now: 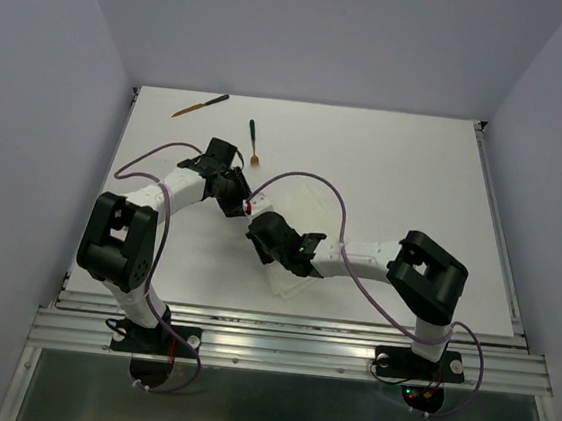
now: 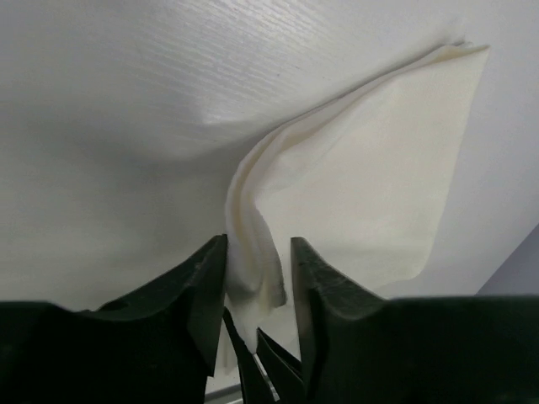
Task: Fold the napkin into a case and place the utensils inside
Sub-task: Fold the lower triangle-folded napkin at the center of the board.
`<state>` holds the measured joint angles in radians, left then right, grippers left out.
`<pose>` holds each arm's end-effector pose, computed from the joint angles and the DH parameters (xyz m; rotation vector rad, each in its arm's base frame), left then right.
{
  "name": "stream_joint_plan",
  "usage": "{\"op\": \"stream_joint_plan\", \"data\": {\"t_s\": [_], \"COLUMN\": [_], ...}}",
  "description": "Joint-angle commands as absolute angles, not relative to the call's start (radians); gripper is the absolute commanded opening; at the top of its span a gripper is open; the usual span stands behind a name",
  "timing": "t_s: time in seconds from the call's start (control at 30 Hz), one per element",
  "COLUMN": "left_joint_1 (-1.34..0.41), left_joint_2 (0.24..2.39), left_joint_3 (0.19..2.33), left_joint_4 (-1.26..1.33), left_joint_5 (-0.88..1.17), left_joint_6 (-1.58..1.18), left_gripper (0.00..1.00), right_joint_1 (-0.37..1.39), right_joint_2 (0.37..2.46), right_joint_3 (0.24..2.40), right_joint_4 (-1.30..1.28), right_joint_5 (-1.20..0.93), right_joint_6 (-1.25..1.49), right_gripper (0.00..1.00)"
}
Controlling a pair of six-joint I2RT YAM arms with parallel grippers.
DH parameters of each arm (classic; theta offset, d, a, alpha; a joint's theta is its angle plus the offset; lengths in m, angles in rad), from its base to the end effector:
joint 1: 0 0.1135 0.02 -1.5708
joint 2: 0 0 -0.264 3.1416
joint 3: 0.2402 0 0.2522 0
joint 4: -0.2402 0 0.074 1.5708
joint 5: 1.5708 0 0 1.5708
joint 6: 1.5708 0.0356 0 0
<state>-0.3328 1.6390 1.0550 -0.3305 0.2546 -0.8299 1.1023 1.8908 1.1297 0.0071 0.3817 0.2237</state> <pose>0.3199 -0.1201 0.2060 -0.5345 2.5707 -0.7710 0.1924 0.3508 0.1653 -0.7917 2.1298 0.2583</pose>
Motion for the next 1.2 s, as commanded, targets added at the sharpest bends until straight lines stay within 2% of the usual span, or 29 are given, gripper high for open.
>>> {"op": "stream_joint_plan", "data": {"t_s": [0.0,0.13,0.43,0.83,0.93,0.97,1.03,1.07,1.17], "left_joint_1": [-0.330,-0.305,-0.255,-0.232,-0.232,-0.233,-0.233,-0.233,-0.233], "left_joint_2": [1.582,1.566,1.497,1.384,1.355,1.348,1.342,1.342,1.354], "left_joint_3": [1.062,1.086,1.088,0.950,0.907,0.897,0.876,0.868,0.851], "left_joint_4": [-0.342,-0.368,-0.399,-0.390,-0.382,-0.380,-0.377,-0.376,-0.379], "left_joint_5": [0.236,0.235,0.230,0.184,0.190,0.195,0.212,0.212,0.212], "left_joint_6": [-0.782,-0.707,-0.621,-0.611,-0.600,-0.598,-0.595,-0.597,-0.604], "left_gripper": [0.55,0.78,0.81,0.79,0.68,0.56,0.42,0.25,0.00], "right_joint_1": [1.039,0.994,0.910,0.778,0.758,0.747,0.735,0.720,0.706], "right_joint_2": [1.783,1.759,1.809,1.897,1.924,1.928,1.940,1.954,1.976], "right_joint_3": [1.124,1.129,1.154,1.175,1.178,1.178,1.177,1.175,1.170], "right_joint_4": [0.044,0.046,0.070,0.141,0.166,0.182,0.215,0.227,0.282], "right_joint_5": [0.157,0.016,-0.282,-0.661,-0.716,-0.730,-0.780,-0.797,-0.865], "right_joint_6": [0.274,0.324,0.417,0.512,0.535,0.543,0.569,0.580,0.626], "right_gripper": [0.01,0.01,0.01,0.01,0.01,0.01,0.01,0.01,0.01]}}
